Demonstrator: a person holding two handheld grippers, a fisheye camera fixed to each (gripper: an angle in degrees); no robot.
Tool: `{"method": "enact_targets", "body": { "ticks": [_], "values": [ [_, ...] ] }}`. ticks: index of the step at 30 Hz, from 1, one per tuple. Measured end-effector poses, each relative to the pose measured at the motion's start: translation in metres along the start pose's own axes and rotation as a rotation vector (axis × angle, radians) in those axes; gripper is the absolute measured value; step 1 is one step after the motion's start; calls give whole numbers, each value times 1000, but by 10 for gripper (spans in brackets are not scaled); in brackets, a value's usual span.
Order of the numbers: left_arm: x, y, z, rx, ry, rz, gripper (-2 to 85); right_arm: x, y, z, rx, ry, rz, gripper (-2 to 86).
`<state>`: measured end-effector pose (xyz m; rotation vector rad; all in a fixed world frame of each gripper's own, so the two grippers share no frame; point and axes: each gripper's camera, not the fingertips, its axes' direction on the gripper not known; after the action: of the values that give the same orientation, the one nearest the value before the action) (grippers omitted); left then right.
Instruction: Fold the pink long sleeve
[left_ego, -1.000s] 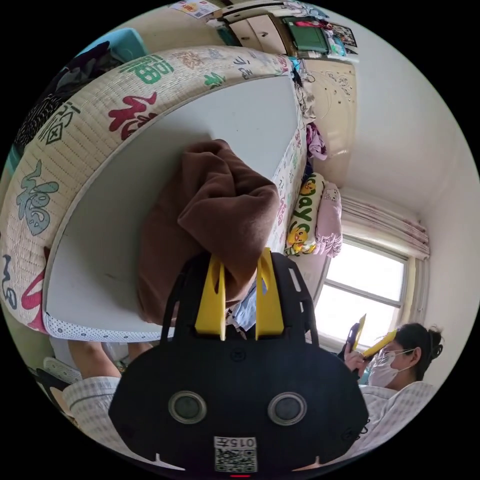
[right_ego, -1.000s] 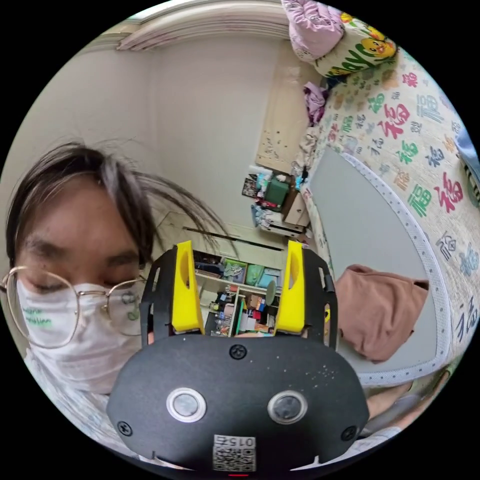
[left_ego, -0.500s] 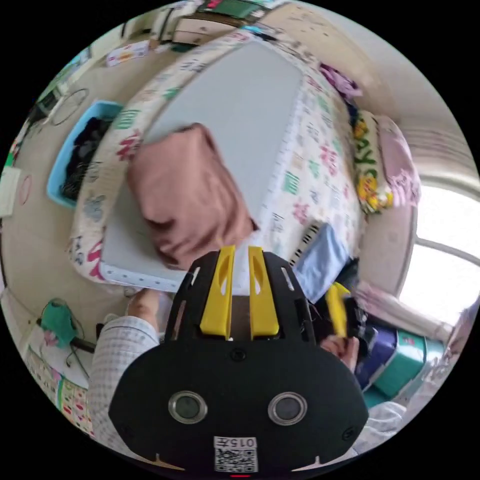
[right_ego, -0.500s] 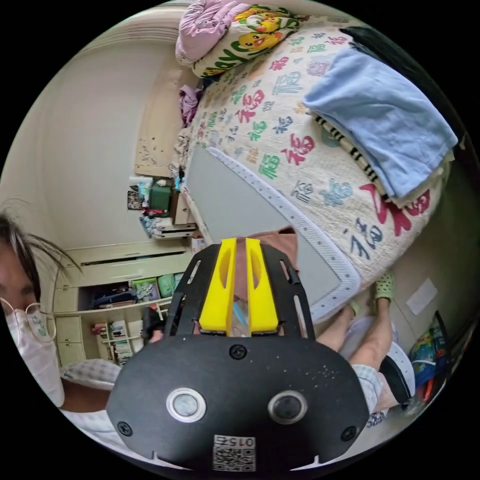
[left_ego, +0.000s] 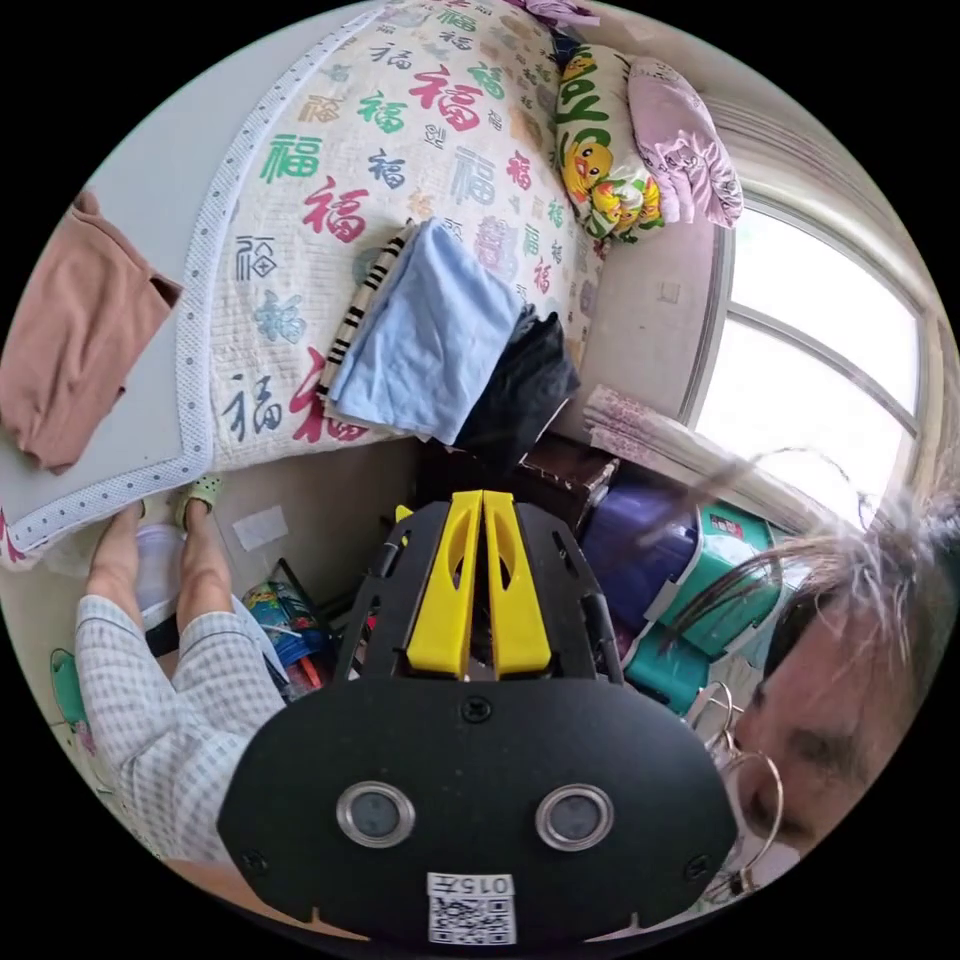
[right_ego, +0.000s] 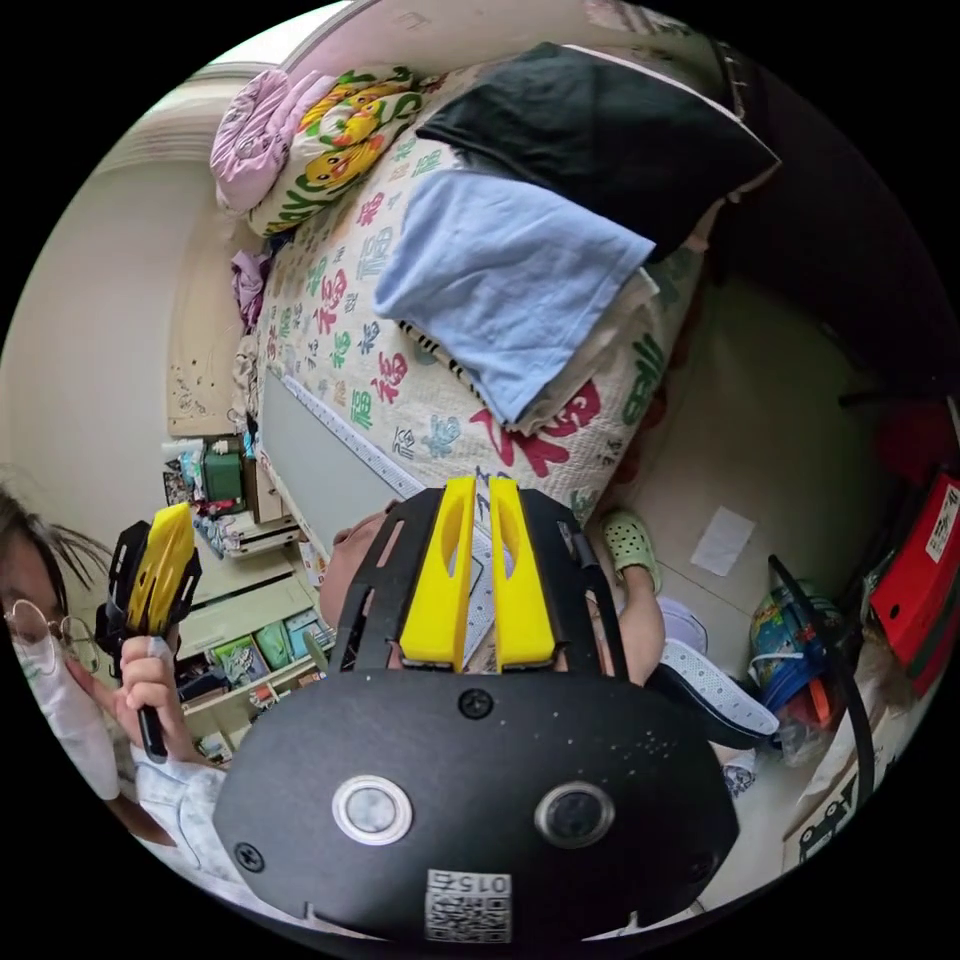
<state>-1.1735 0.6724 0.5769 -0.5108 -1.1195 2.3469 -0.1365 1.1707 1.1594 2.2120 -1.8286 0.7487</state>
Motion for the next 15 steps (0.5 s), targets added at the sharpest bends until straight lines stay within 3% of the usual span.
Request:
{"method": "enact_targets", "body": {
  "ticks": [8, 15],
  "values": [
    [39, 12, 69, -97, -134, 131, -8, 87, 22, -37, 38, 37, 117, 10],
    [45, 34, 108, -144, -198, 271, -7, 175, 95, -53, 115, 35, 298, 4]
  ]
}}
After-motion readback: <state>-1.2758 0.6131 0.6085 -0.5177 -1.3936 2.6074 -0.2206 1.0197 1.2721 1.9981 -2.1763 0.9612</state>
